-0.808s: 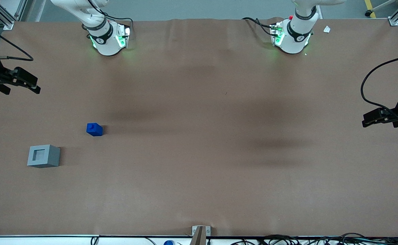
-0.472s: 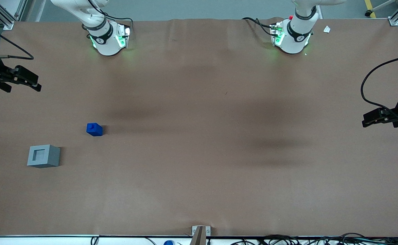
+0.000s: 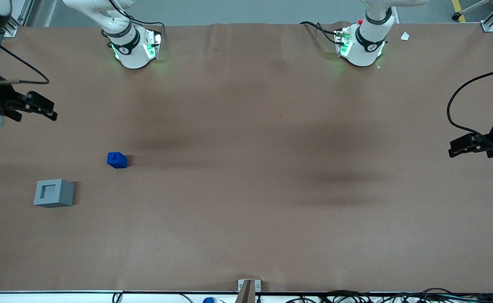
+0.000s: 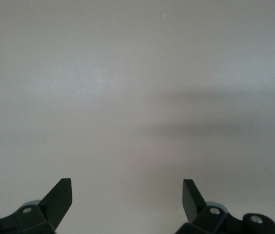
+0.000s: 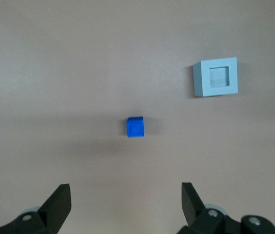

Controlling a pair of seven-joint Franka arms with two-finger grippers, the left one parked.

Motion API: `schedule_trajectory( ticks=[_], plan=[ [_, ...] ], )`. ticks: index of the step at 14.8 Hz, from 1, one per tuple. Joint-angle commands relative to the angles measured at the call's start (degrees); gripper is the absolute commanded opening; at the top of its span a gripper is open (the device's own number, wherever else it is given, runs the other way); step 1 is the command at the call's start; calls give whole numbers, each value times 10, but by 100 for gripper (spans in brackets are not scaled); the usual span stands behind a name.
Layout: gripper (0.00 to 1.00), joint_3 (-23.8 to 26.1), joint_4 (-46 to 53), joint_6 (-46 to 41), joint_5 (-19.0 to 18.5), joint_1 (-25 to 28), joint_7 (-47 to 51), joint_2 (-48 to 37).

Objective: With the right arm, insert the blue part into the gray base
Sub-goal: 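Move the open right gripper toward the small blue block, then lower the right gripper and close it on the blue block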

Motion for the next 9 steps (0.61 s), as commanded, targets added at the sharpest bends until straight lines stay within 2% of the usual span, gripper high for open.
schedule_trajectory(
  ticks=[1,6,9],
  plan=[
    [100,1,-97,105,1,5,-7,-10],
    [100,6,-232,249,0,5,-10,-8],
    [100,6,-250,273,-3,-2,-15,29]
  ],
)
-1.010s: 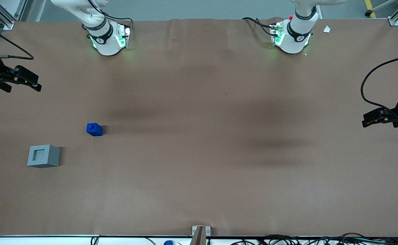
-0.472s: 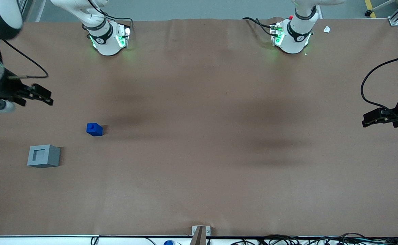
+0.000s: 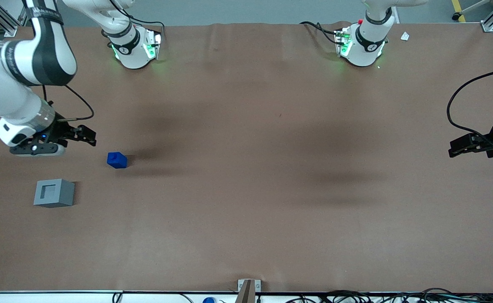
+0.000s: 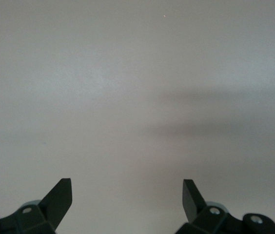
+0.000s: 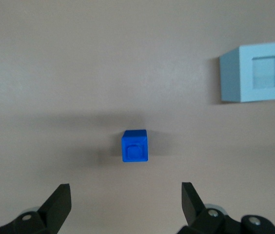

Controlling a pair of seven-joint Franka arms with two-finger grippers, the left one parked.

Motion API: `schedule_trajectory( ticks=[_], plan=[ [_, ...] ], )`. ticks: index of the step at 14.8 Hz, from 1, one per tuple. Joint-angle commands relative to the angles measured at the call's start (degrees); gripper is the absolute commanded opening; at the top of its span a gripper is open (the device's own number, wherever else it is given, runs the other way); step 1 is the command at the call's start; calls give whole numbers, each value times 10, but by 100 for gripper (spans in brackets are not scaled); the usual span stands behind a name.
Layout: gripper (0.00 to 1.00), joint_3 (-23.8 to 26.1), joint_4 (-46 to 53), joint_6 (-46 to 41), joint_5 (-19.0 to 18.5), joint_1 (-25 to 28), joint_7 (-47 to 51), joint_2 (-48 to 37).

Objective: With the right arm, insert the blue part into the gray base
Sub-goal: 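Lower the right gripper and close it on the blue block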

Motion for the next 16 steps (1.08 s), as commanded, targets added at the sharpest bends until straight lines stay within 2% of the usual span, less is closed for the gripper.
schedule_trajectory(
  ticks=[1,3,9,16],
  plan=[
    [100,1,-39,47,-14,-1,-9,10],
    [100,1,-49,77,-30,-4,-10,33],
    [89,1,-72,178,-30,3,-10,119],
    [76,1,-73,211,-30,3,-8,173]
  ],
)
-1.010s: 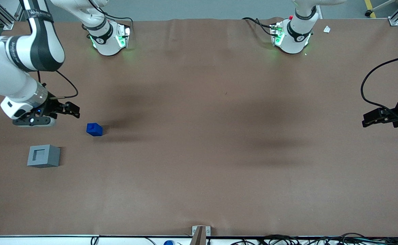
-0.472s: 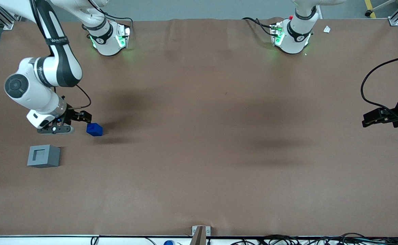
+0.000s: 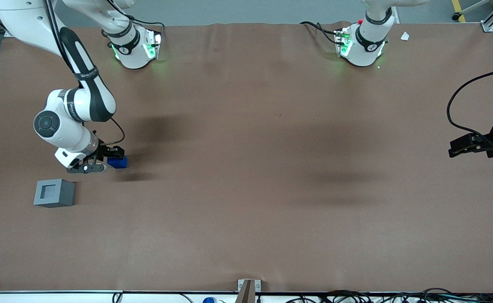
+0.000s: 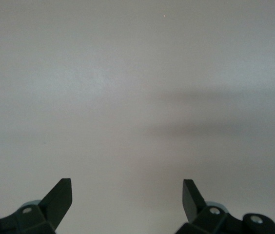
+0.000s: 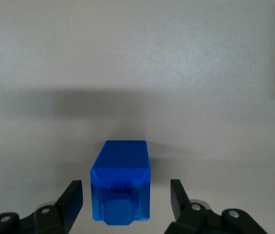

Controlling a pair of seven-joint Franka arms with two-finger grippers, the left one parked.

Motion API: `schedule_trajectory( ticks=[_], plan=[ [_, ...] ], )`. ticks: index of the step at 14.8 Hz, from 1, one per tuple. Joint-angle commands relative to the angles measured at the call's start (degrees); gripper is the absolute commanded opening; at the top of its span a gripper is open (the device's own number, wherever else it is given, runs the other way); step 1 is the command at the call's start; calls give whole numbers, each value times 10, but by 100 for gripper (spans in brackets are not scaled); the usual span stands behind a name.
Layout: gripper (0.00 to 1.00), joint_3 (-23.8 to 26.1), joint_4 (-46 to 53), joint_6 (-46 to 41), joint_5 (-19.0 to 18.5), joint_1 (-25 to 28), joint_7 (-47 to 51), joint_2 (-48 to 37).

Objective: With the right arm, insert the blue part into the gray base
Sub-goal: 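Lower the right gripper and close it on the blue block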

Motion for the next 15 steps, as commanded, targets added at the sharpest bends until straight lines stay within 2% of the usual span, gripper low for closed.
schedule_trajectory(
  ticks=[1,3,6,8,11,15],
  plan=[
    [74,0,-6,9,-6,2,0,2],
    [67,1,-6,8,-6,2,0,6],
    [30,0,-5,2,-6,0,1,6],
    [18,0,0,-19,-6,-3,0,-10],
    [6,0,37,-101,-6,-15,0,-62],
    [5,-3,151,-240,-7,-41,-7,-83]
  ],
)
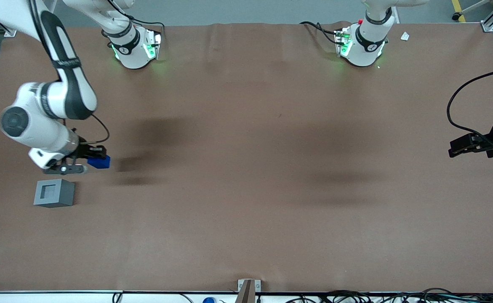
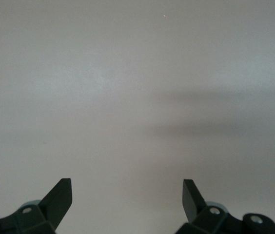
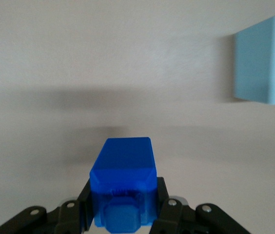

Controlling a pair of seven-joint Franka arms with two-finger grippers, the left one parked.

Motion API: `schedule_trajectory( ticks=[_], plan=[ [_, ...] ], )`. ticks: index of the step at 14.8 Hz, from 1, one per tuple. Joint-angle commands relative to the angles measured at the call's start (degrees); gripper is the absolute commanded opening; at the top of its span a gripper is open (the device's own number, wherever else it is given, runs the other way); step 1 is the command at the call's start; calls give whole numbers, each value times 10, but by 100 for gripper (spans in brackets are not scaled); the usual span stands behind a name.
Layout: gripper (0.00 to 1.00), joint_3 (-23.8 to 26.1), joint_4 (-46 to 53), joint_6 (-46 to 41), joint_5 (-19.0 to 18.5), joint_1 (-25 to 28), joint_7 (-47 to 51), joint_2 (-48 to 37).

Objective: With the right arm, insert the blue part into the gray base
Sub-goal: 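Lift the blue block and carry it over the gray base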

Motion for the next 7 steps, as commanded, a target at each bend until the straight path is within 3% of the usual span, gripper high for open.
schedule_trajectory(
  ticks=[1,7],
  plan=[
    [5,1,72,-84,-7,-29,-19,-14],
    [5,-13,180,-163,-8,-51,-44,-14]
  ],
)
